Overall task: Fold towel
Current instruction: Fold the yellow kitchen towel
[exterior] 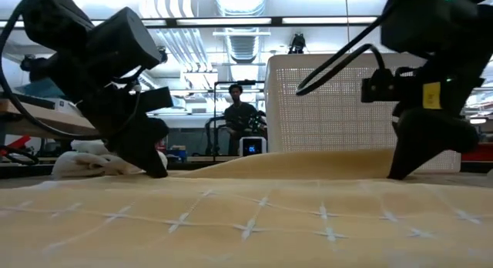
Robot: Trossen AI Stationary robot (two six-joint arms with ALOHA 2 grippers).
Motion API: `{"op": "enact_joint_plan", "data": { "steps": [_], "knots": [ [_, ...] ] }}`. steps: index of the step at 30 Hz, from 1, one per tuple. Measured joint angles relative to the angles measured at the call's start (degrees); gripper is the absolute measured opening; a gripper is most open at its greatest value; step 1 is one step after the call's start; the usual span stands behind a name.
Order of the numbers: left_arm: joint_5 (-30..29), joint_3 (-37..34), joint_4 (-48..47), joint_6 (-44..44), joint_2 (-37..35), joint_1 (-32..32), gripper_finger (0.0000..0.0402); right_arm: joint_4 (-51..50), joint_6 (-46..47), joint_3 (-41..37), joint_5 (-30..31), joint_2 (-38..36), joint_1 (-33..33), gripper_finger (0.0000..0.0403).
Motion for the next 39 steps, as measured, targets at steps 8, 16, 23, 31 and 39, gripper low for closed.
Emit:
{"op": "enact_joint_plan", "data": {
  "steps": [8, 16, 23, 31, 39],
  "knots": [
    [3.5, 0.4, -2.7, -4.5, -0.8, 0.0, 0.0, -1.2, -0.5, -0.3, -0.5, -3.5, -0.5, 0.0],
    [7.4, 1.6, -7.8, -3.4, -4.2, -1.2, 0.0, -8.9, 7.5, -0.9, 0.1, -13.6, 0.0, 0.0],
    [8.5, 1.8, -17.6, -8.5, -11.9, -1.6, 0.0, -8.6, 13.4, -8.8, -2.7, -27.6, 0.0, 0.0],
    [6.0, -1.1, -18.4, -11.6, -20.7, -1.8, 0.0, 2.6, 20.4, -19.3, -5.0, -39.3, -1.4, 0.0002],
    [3.9, -4.6, -14.5, -12.4, -22.5, -1.8, 0.0, 5.7, 21.8, -22.8, -1.9, -40.4, -4.7, 0.009]
  ]
}}
